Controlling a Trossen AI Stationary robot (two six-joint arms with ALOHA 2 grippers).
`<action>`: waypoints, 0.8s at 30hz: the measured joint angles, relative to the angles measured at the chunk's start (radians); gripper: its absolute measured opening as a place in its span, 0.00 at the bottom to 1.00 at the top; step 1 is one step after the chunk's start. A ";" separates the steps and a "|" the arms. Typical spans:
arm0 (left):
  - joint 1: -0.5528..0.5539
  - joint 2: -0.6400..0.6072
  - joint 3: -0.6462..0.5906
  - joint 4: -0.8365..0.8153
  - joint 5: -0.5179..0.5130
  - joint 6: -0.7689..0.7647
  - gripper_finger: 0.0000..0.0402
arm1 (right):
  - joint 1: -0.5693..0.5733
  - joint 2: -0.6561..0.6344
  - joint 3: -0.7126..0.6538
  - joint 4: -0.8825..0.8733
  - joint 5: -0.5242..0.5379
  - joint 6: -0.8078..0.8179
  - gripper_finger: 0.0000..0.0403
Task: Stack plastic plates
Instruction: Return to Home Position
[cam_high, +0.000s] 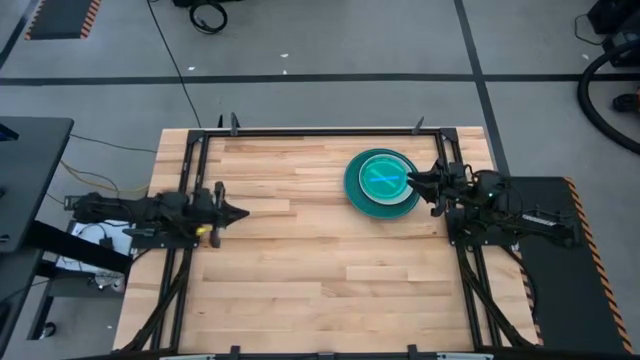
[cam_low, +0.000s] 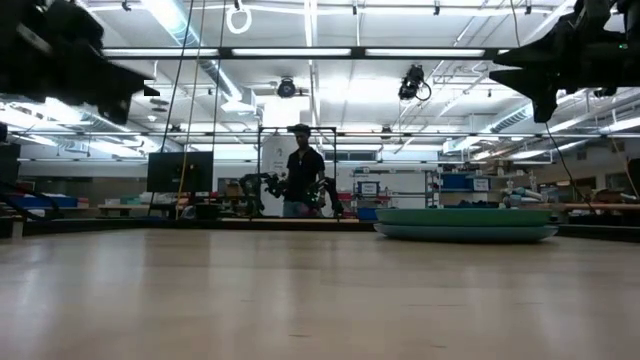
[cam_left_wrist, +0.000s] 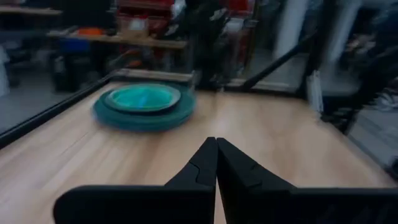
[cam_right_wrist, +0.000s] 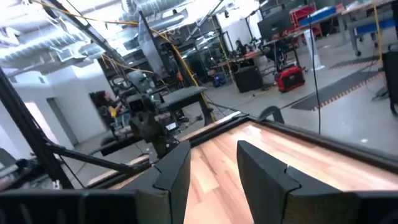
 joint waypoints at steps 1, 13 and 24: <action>0.002 -0.022 -0.001 0.005 0.030 0.004 0.03 | 0.000 0.001 0.000 0.000 -0.001 0.016 0.35; 0.000 -0.012 -0.004 0.045 0.144 -0.264 0.03 | 0.000 0.002 0.000 0.007 -0.009 0.033 0.35; 0.000 -0.012 -0.003 0.054 0.144 -0.355 0.04 | 0.000 0.002 0.000 0.006 -0.008 0.032 0.35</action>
